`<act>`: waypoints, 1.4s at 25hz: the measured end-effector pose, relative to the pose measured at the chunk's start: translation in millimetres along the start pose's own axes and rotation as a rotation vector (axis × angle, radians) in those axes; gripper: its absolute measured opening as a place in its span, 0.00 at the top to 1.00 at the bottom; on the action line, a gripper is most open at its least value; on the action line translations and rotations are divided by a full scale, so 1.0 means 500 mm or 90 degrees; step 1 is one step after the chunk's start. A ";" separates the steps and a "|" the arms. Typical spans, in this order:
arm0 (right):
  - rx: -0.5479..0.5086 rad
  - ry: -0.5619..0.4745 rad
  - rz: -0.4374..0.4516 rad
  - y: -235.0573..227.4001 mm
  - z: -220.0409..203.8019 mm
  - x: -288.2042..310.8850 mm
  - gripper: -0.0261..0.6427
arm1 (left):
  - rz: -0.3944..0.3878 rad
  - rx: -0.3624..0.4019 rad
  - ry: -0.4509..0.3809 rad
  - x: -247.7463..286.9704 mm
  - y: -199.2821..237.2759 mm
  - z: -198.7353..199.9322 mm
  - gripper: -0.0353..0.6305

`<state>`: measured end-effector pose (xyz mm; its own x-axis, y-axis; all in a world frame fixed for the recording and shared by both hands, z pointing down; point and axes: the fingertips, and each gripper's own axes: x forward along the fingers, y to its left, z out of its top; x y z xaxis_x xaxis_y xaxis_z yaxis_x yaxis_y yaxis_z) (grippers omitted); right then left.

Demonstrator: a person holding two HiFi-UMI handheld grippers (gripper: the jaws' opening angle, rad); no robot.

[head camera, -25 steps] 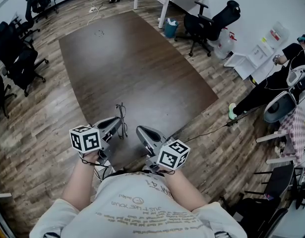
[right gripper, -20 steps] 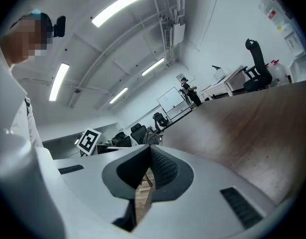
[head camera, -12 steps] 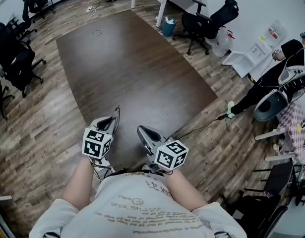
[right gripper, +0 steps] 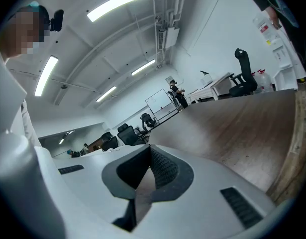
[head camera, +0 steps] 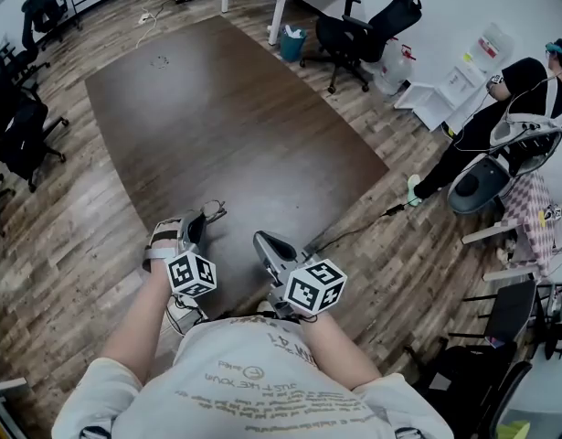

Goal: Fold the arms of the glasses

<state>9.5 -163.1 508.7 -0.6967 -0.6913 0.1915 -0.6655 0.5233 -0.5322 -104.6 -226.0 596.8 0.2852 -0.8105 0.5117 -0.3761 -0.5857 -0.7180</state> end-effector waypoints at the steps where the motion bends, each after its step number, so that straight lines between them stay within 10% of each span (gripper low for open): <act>1: 0.001 -0.002 -0.006 -0.003 0.000 -0.002 0.94 | 0.001 0.023 -0.008 0.008 -0.003 0.003 0.90; 15: 0.027 -0.036 -0.090 -0.059 0.010 -0.044 0.94 | 0.002 0.228 -0.055 0.122 -0.045 0.015 0.89; 35: 0.057 -0.081 -0.169 -0.096 0.010 -0.128 0.94 | -0.168 0.292 0.002 0.199 -0.185 0.000 0.89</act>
<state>87.5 -146.4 518.1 -0.4580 -0.8581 0.2320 -0.7902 0.2735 -0.5485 -41.3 -252.6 713.9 0.3147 -0.6362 0.7044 0.1335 -0.7051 -0.6964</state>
